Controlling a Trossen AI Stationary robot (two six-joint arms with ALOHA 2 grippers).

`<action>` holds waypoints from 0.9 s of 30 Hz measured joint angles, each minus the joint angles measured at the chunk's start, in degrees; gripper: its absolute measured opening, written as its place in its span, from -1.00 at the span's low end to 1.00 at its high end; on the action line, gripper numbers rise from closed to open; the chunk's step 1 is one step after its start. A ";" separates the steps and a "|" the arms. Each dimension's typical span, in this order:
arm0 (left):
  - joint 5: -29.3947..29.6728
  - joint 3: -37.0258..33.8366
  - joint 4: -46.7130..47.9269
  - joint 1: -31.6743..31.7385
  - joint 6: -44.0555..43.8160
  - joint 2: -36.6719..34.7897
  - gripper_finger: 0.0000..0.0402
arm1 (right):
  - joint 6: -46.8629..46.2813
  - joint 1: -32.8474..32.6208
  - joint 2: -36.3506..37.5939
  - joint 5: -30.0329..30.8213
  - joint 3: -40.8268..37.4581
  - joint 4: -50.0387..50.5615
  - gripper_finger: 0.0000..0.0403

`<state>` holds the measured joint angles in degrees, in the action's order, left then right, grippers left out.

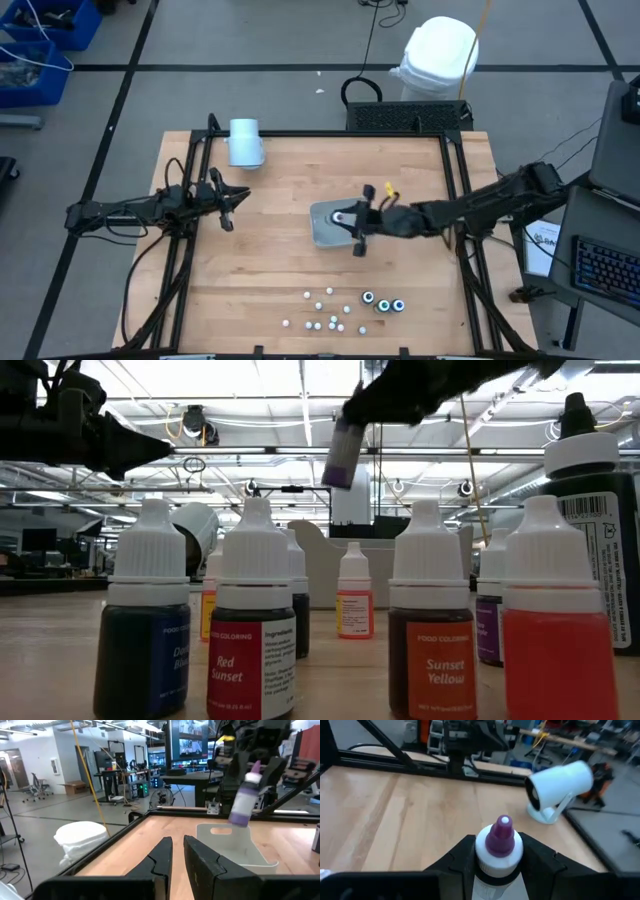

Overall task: Pick & Place food coloring
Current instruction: Put the large purple food coloring bottle into the gray bin

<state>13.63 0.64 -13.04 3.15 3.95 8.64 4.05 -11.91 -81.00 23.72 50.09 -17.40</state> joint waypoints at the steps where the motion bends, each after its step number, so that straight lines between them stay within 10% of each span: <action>1: 0.00 -0.01 0.00 -0.02 0.00 -0.01 -0.72 | -0.75 1.29 -1.02 -2.13 0.00 -0.78 -0.44; 27: 0.46 0.00 -0.82 0.07 3.21 -0.02 -0.72 | -6.42 10.31 -19.96 -9.01 -0.02 -10.93 -0.44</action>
<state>14.09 0.64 -13.86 3.22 7.15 8.62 -2.37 -1.60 -100.96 14.71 50.06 -28.34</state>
